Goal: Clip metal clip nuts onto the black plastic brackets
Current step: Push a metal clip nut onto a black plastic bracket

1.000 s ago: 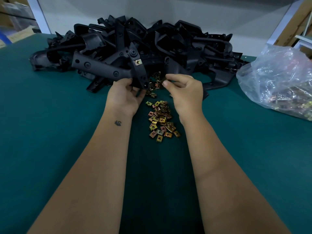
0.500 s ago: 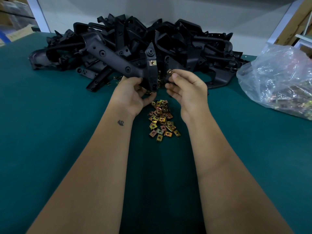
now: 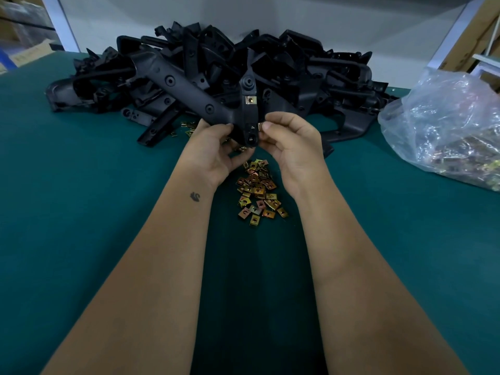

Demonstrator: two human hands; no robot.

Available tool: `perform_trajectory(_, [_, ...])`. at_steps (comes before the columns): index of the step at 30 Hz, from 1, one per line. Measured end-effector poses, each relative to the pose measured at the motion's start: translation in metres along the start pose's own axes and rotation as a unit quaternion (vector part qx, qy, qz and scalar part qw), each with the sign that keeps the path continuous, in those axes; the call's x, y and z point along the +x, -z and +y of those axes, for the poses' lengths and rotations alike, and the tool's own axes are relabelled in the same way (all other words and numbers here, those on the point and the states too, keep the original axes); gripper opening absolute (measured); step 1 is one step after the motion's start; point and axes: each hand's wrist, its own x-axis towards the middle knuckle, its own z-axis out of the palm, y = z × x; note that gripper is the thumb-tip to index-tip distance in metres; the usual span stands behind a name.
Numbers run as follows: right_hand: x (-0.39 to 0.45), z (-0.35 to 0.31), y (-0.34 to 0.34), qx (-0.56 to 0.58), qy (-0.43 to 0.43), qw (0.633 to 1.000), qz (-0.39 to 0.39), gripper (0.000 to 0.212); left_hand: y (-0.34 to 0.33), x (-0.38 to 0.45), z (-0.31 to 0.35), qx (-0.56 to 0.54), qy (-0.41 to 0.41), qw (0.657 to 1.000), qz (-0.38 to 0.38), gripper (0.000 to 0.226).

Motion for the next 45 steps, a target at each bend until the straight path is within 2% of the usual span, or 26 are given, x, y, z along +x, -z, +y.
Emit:
perform_trajectory(11, [0.002,0.002,0.002,0.002,-0.006,1.0,0.004,0.017,0.0,0.0,-0.001,0.022,-0.018,1.0,-0.008,0.019])
perform_trajectory(28, [0.0,0.003,-0.001,0.001,0.012,1.0,-0.002,0.019,-0.004,-0.006,0.0,0.04,-0.064,0.997,0.006,0.025])
perform_trajectory(35, [-0.003,0.004,-0.004,-0.093,0.063,0.993,0.021,0.023,-0.002,-0.01,0.001,0.071,-0.094,0.993,0.015,0.026])
perform_trajectory(45, [-0.001,0.009,-0.004,-0.081,0.055,0.995,0.026,0.022,-0.005,-0.012,-0.001,0.063,-0.085,0.994,0.008,0.028])
